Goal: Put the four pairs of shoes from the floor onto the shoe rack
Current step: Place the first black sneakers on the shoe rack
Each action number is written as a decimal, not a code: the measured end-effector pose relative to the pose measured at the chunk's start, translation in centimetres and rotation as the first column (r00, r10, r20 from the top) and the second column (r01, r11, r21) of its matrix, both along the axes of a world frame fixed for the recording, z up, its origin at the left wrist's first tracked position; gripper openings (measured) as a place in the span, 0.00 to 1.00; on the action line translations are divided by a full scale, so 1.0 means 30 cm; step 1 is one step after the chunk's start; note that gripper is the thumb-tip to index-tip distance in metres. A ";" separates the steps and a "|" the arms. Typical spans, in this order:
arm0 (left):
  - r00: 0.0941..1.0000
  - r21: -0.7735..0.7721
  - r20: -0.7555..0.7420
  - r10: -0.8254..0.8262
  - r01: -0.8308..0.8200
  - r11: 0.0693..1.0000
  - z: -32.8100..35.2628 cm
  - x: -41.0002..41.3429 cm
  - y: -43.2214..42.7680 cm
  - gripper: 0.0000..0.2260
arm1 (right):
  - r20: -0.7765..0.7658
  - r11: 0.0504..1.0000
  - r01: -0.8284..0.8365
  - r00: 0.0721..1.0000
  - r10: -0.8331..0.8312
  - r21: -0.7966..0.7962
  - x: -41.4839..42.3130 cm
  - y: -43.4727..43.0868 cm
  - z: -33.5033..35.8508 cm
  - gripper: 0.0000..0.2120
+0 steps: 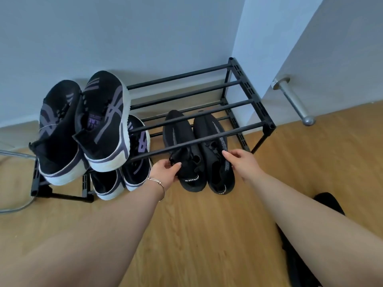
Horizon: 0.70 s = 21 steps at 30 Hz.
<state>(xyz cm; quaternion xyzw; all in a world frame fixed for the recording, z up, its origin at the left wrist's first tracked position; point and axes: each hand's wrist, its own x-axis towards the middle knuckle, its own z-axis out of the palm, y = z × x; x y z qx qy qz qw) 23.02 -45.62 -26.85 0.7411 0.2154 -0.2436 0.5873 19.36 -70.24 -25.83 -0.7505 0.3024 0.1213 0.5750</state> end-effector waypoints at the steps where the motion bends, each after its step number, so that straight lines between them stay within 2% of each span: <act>1: 1.000 -0.005 -0.003 0.010 -0.010 1.000 -0.006 0.022 -0.002 0.10 | 0.002 1.000 -0.015 1.000 0.015 -0.002 0.031 -0.004 -0.006 0.14; 4: 0.996 -0.050 -0.072 0.051 -0.054 0.997 -0.027 0.088 -0.009 0.09 | -0.003 0.999 -0.046 0.999 0.046 -0.024 0.124 -0.011 -0.025 0.17; 7: 0.979 -0.047 -0.181 0.088 -0.098 0.994 -0.040 0.146 -0.029 0.08 | -0.022 0.999 -0.017 1.000 0.017 -0.030 0.201 -0.016 -0.049 0.10; 9: 0.976 -0.060 -0.203 0.078 -0.092 0.994 -0.033 0.162 -0.045 0.05 | -0.024 0.999 0.024 0.999 -0.025 -0.021 0.234 -0.012 -0.056 0.08; 12: 0.980 -0.111 -0.170 0.108 -0.127 0.986 -0.017 0.169 -0.072 0.06 | -0.041 0.997 0.083 0.996 -0.083 0.000 0.263 -0.016 -0.071 0.12; 16: 0.981 -0.101 -0.148 0.125 -0.141 0.985 -0.025 0.191 -0.079 0.05 | -0.074 0.992 0.114 0.991 -0.110 0.048 0.287 -0.028 -0.098 0.32; 21: 0.985 -0.048 -0.139 0.099 -0.106 0.993 -0.052 0.209 -0.064 0.03 | -0.100 0.992 0.117 0.989 -0.111 0.055 0.307 -0.041 -0.108 0.28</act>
